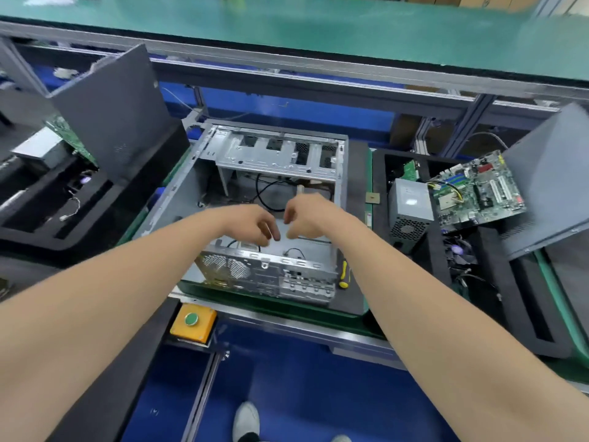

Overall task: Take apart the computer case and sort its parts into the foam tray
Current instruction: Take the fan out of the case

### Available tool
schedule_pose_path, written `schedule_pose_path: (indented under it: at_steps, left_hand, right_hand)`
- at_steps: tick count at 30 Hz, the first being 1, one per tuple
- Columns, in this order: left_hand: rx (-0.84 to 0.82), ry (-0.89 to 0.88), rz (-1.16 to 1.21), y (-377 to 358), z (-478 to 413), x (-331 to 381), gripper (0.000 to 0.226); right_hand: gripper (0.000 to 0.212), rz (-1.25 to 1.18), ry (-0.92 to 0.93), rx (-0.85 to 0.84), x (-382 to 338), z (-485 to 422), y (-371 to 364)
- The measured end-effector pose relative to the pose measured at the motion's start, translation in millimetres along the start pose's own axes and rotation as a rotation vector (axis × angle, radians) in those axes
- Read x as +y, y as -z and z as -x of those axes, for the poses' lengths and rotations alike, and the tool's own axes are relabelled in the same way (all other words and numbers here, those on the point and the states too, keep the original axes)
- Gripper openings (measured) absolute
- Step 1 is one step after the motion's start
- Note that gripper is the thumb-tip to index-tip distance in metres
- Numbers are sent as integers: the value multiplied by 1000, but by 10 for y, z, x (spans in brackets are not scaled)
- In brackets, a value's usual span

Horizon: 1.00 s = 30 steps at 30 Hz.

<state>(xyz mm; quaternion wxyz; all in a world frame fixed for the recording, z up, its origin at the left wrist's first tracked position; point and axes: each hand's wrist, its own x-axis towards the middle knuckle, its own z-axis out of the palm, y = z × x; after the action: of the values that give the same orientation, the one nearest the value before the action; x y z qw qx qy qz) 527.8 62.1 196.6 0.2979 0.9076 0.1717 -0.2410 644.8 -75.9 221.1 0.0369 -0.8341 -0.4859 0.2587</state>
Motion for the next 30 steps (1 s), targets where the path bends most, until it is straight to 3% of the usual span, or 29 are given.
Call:
schedule_pose_path:
  at_steps: [3,6,9,14,16,19,22,25,27,30]
  left_hand:
    - [-172,-93,-92,-73,-112,-147,28]
    - [-270,-132,-188,-131,-287,-223,32]
    - [-372,-177,-255,-149,-411,-237,23]
    - [-635,-224,77,-55,-503,-343,9]
    - [-720,-298,42,13,-521,-413,12]
    - [-637,-381,-156,-2,-535,-454,14]
    - [-510,-407,10,13,-541,-510,12]
    - [-400,-406,279,109,-556,-618,4]
    - [-397,-347,461,174,-556,-681,11]
    - [-417,-260,714,288,-563,-753,29]
  right_hand:
    - [53,193,-70,-285,-98,-193,-52]
    - [33,163,-80,-502,-77,-322,-193]
    - [26,114,-108,-528,13,-385,-326]
    - [36,-71,-216,-591,75,-339,-368]
    - [41,-289,-268,-635,62,-333,-341]
    - [38,-465,-237,-695,56,-310,-297]
    - [35,-504,-205,-609,63,-294,-296]
    - [20,-579,-195,-379,85,-285,-274]
    - [18,-698,-193,-233,93,-274,-251]
    - [25,-499,-111,47,72,-235,-206]
